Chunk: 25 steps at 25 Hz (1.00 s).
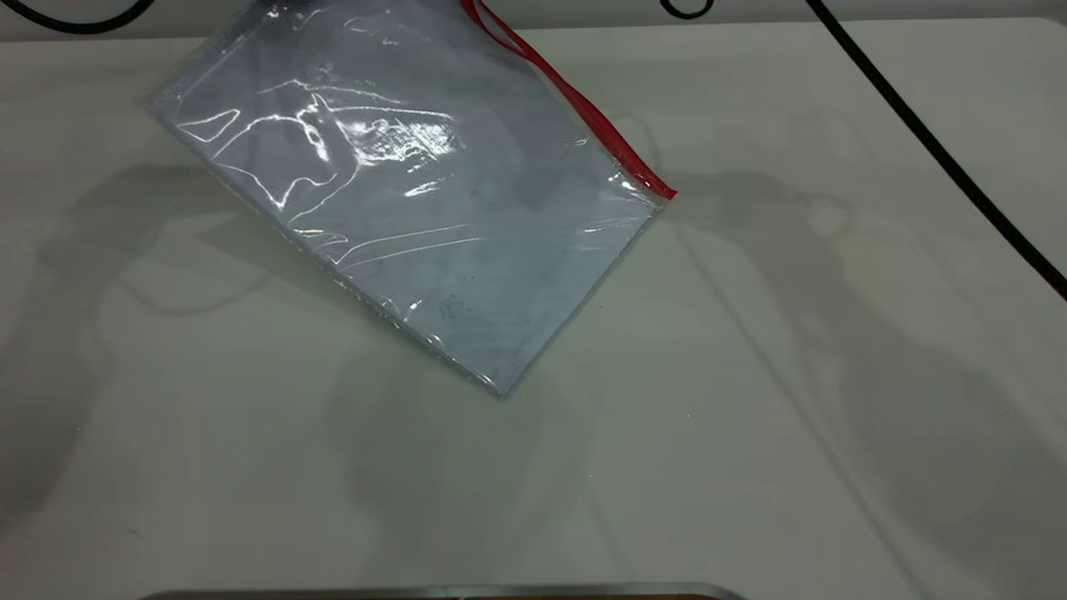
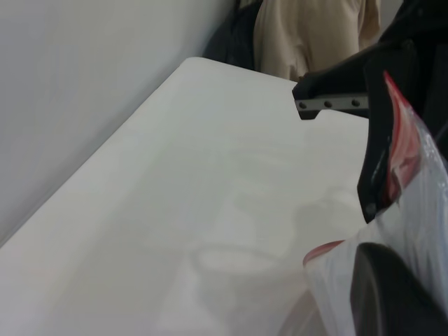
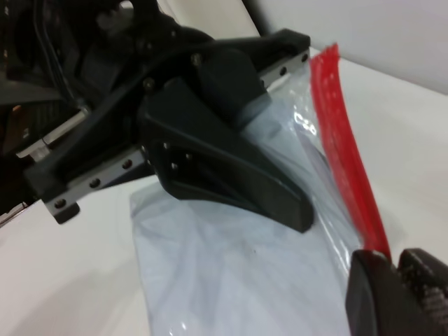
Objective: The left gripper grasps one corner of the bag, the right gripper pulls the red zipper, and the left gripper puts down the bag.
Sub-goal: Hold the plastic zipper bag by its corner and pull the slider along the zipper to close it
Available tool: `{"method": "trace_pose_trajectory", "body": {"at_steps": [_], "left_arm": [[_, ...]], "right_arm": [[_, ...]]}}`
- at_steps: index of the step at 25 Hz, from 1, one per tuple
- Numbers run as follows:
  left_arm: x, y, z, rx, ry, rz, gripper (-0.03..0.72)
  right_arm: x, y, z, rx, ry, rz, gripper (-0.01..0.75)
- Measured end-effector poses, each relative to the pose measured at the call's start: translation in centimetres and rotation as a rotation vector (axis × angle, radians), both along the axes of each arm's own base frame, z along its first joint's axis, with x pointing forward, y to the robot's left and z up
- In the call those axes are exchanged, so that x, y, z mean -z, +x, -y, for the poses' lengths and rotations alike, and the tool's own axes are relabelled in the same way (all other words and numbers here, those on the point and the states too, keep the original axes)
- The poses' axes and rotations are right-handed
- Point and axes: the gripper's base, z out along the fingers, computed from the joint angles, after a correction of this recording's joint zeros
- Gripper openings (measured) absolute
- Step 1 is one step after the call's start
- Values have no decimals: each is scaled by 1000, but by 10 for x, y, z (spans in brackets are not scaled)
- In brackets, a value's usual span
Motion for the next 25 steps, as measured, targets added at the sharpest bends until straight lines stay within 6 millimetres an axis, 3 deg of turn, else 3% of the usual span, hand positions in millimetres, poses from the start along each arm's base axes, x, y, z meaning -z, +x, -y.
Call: {"method": "trace_pose_trajectory", "body": {"at_steps": [25], "left_arm": [[-27, 2, -5, -19, 53, 81, 52]], "right_arm": [[22, 2, 7, 13, -73, -4, 51]]}}
